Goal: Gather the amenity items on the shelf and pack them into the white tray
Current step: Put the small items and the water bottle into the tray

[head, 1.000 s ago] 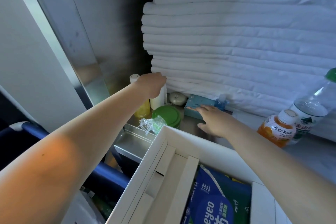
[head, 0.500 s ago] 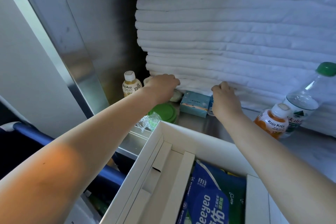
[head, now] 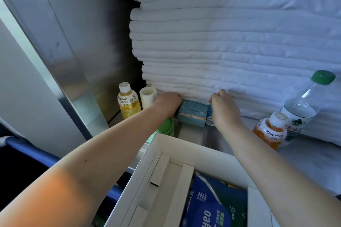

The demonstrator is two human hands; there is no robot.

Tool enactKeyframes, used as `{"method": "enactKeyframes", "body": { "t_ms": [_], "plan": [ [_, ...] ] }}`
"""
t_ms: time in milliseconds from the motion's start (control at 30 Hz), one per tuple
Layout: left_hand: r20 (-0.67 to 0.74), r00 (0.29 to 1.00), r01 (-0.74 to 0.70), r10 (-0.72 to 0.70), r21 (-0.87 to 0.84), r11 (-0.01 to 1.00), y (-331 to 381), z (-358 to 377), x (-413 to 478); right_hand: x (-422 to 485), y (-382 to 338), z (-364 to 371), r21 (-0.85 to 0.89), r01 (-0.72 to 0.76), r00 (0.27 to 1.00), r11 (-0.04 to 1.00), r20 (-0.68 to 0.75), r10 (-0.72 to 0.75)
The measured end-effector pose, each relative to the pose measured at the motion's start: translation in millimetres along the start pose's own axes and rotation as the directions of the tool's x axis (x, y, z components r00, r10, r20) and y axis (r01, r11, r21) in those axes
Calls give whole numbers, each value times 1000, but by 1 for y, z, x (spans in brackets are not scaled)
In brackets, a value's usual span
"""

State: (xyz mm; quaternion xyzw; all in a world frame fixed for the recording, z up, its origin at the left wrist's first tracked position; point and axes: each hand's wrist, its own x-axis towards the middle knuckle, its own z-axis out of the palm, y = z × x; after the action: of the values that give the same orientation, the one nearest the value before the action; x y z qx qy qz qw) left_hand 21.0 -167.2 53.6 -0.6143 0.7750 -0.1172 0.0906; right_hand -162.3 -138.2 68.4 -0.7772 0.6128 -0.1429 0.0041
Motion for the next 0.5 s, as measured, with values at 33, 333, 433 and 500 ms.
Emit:
{"method": "enactKeyframes", "body": {
  "t_ms": [33, 333, 433, 500],
  "plan": [
    [7, 1000, 2, -2, -2, 1000, 0, 1, 1, 1, 0, 0, -6, 6, 1000, 1000, -5, -7],
    [39, 998, 50, -51, 36, 998, 1, 3, 9, -4, -10, -6, -156, 86, 995, 984, -36, -92],
    [13, 999, 40, -41, 51, 998, 0, 6, 9, -5, -10, -8, -141, 84, 995, 986, -43, -91],
    [-20, 1000, 25, -23, 83, 996, -1, 6, 8, -5, -10, -8, -133, 85, 995, 987, -46, -92]
  ]
}}
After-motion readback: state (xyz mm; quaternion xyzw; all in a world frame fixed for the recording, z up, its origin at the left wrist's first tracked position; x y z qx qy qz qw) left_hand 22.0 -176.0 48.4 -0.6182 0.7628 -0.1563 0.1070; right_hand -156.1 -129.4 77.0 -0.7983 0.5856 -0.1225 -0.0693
